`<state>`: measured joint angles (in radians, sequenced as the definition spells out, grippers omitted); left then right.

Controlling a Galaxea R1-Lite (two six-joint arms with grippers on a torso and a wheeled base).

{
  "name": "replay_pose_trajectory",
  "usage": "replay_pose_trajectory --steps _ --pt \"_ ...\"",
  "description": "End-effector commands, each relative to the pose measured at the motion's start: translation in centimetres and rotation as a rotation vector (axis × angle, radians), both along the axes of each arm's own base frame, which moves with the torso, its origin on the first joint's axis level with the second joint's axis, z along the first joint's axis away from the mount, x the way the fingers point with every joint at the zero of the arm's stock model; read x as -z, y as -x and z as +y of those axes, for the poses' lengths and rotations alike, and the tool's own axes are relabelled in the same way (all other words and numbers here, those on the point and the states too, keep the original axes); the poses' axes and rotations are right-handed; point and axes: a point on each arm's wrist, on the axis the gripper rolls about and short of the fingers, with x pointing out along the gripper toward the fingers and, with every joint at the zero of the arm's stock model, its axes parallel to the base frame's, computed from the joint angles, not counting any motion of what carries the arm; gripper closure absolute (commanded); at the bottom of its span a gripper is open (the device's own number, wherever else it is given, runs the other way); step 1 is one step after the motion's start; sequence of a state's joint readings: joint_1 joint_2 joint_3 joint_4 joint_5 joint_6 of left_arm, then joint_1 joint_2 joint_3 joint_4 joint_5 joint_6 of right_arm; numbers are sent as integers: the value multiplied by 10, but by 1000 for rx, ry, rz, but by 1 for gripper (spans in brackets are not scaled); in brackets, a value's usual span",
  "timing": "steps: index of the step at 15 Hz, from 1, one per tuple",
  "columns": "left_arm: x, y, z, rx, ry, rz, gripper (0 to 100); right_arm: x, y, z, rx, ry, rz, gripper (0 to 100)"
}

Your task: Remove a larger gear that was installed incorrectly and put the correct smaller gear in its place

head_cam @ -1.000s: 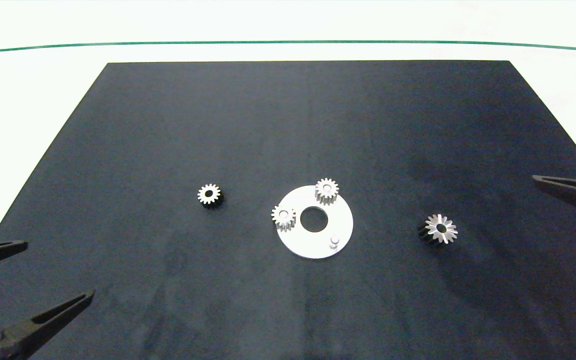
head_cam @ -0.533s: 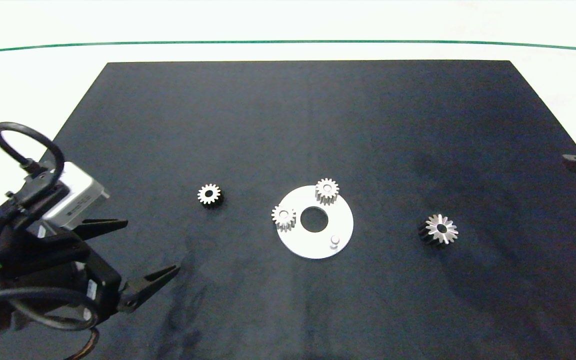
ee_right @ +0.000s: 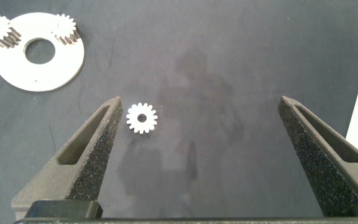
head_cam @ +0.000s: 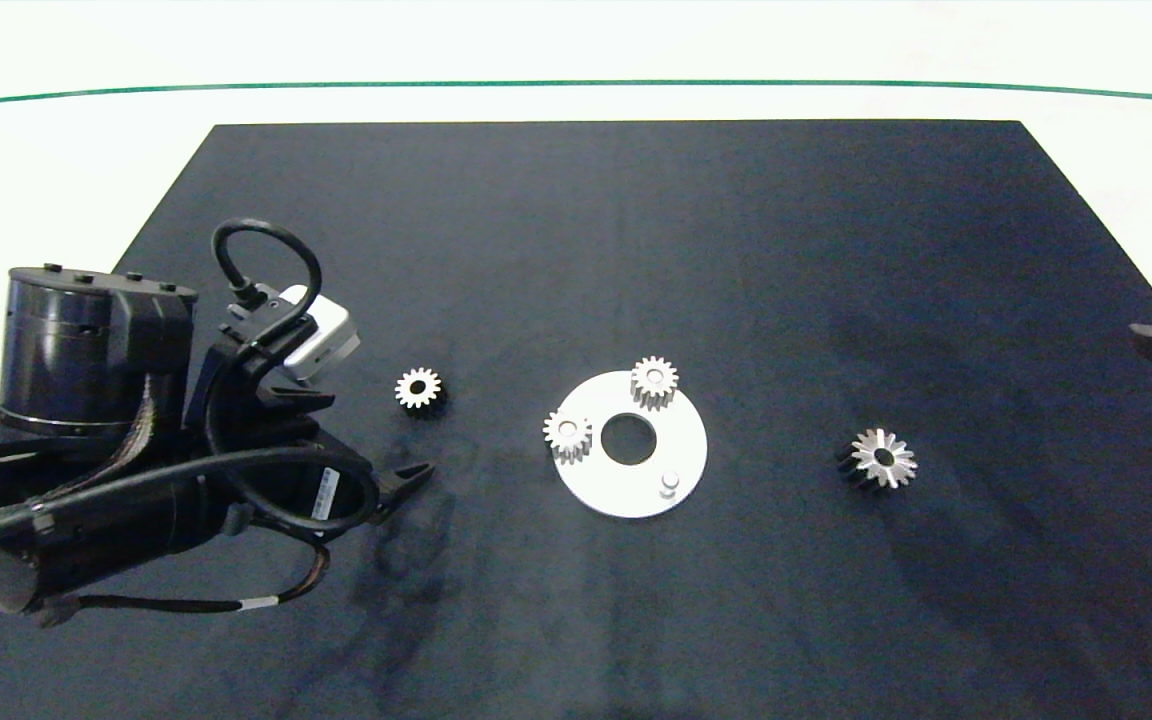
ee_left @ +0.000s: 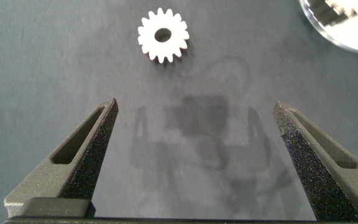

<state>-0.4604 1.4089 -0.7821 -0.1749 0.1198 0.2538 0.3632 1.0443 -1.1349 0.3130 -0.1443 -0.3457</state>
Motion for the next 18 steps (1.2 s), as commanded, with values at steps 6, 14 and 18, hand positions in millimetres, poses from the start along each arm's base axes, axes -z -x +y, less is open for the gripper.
replay_pose_trajectory --steps 6,14,18 --pt "10 -47 -22 -27 -29 36 0 2 2 -1 2 -11 6 0" --pt "12 -78 -21 -81 -36 33 0 4 3 -1 3 -17 10 0" --pt "8 -82 -22 -85 -29 23 0 4 3 -1 3 -17 10 0"
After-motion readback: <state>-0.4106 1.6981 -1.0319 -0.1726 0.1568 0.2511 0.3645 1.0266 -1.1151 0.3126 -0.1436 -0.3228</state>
